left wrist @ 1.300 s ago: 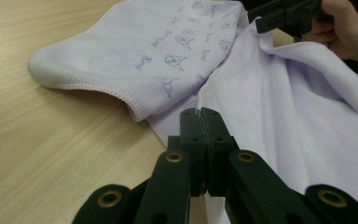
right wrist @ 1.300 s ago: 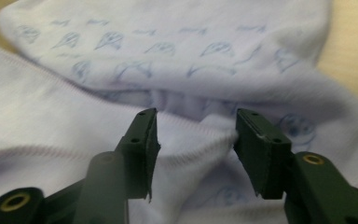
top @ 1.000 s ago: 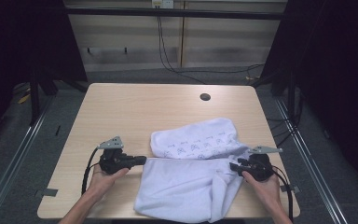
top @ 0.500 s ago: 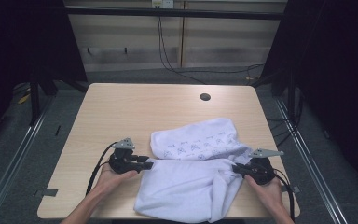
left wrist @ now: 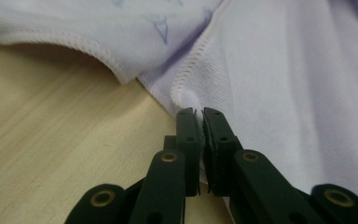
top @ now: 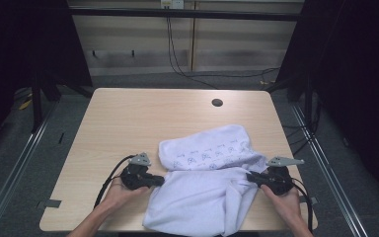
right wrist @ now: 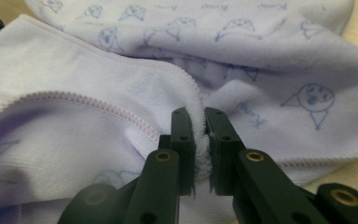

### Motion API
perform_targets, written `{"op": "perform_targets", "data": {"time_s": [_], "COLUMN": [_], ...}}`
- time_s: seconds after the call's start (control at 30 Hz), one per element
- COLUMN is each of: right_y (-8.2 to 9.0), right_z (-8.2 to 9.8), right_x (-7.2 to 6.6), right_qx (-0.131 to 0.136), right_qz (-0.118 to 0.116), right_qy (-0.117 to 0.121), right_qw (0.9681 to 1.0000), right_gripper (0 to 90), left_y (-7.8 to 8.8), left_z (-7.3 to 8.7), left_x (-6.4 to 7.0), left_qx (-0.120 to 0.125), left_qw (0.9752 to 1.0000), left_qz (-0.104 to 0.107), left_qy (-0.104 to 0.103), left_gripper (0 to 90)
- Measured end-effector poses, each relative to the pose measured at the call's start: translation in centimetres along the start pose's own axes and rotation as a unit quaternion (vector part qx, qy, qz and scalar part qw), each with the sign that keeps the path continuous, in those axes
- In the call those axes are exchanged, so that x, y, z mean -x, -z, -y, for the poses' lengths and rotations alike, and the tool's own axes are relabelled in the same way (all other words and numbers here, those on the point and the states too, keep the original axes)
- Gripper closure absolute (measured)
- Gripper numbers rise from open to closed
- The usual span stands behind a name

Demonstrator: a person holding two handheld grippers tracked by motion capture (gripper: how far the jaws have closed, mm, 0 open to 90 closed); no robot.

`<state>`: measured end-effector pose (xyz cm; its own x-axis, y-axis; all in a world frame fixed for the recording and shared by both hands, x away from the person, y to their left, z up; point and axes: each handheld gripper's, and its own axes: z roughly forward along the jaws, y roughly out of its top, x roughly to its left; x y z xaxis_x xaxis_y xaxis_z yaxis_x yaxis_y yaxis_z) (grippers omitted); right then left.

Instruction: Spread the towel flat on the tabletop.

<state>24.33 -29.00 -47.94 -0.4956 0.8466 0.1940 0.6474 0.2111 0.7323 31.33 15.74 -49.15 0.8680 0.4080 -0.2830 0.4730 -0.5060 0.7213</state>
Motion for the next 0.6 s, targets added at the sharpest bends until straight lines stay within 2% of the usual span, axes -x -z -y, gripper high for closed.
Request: {"op": "perform_targets", "data": {"time_s": [0.03, 0.07, 0.1, 0.13, 0.17, 0.2, 0.23, 0.27, 0.3, 0.33, 0.37, 0.4, 0.47, 0.53, 0.57, 0.6], "right_y": [0.3, 0.3, 1.2, 1.2, 1.9, 1.9, 1.8, 1.3, 0.9, 0.9, -0.1, -0.3, -0.6, -1.8, -2.3, -2.3], "right_z": [-0.1, -0.1, -0.4, -0.4, -0.3, -0.3, 0.2, 0.7, 1.0, 1.0, 1.6, 1.5, 1.3, 0.7, 0.3, 0.3], "right_x": [0.0, 0.0, -0.1, -0.1, -0.3, -0.3, -0.4, -0.5, -0.6, -0.6, -0.6, -0.5, -0.2, 1.0, 1.2, 1.2], "right_qx": [0.008, 0.008, 0.025, 0.025, 0.03, 0.03, 0.014, -0.008, -0.023, -0.023, -0.055, -0.053, -0.051, -0.045, -0.042, -0.042], "right_qz": [-0.001, -0.001, -0.005, -0.005, -0.009, -0.009, -0.013, -0.015, -0.015, -0.015, -0.014, -0.019, -0.016, -0.024, -0.017, -0.017], "right_qy": [-0.001, -0.001, -0.004, -0.004, -0.002, -0.002, 0.0, 0.001, 0.001, 0.001, 0.008, 0.003, 0.002, -0.009, -0.005, -0.005], "right_qw": [1.0, 1.0, 0.9997, 0.9997, 0.9995, 0.9995, 0.9998, 0.9999, 0.9996, 0.9996, 0.9984, 0.9984, 0.9986, 0.9987, 0.9989, 0.9989], "right_gripper": [82.8, 82.8, 82.8, 82.8, 83.0, 83.0, 83.1, 83.1, 83.2, 83.2, 83.3, 83.4, 83.4, 83.6, 83.6, 83.6], "left_y": [0.6, 0.6, 1.5, 1.5, 1.4, 1.4, -0.3, -0.3, -2.0, -2.0, -2.8, -3.6, -3.6, -3.8, -3.8, -3.8], "left_z": [-0.1, -0.1, -0.5, -0.5, -0.8, -0.8, -0.9, -0.9, -0.9, -0.9, -0.9, -1.2, -1.4, -1.8, -2.0, -2.0], "left_x": [0.0, 0.0, 0.2, 0.2, 0.7, 0.7, 1.3, 1.3, 1.5, 1.5, 1.5, 1.5, 1.4, 1.1, 0.8, 0.8], "left_qx": [0.022, 0.022, 0.062, 0.062, 0.071, 0.071, 0.031, 0.031, -0.003, -0.003, -0.018, -0.03, -0.029, -0.035, -0.033, -0.033], "left_qw": [0.9997, 0.9997, 0.9974, 0.9974, 0.996, 0.996, 0.9984, 0.9984, 0.999, 0.999, 0.9991, 0.9988, 0.9989, 0.9981, 0.9979, 0.9979], "left_qz": [0.009, 0.009, 0.032, 0.032, 0.052, 0.052, 0.047, 0.047, 0.043, 0.043, 0.035, 0.018, 0.009, -0.014, -0.026, -0.026], "left_qy": [0.006, 0.006, 0.016, 0.016, 0.015, 0.015, 0.001, 0.001, -0.008, -0.008, -0.015, -0.035, -0.037, -0.049, -0.049, -0.049], "left_gripper": [86.1, 86.2, 86.2, 86.2, 86.2, 86.2, 86.2, 86.2, 86.2, 86.2, 86.2, 86.2, 86.3, 86.4, 86.4, 86.4]}}
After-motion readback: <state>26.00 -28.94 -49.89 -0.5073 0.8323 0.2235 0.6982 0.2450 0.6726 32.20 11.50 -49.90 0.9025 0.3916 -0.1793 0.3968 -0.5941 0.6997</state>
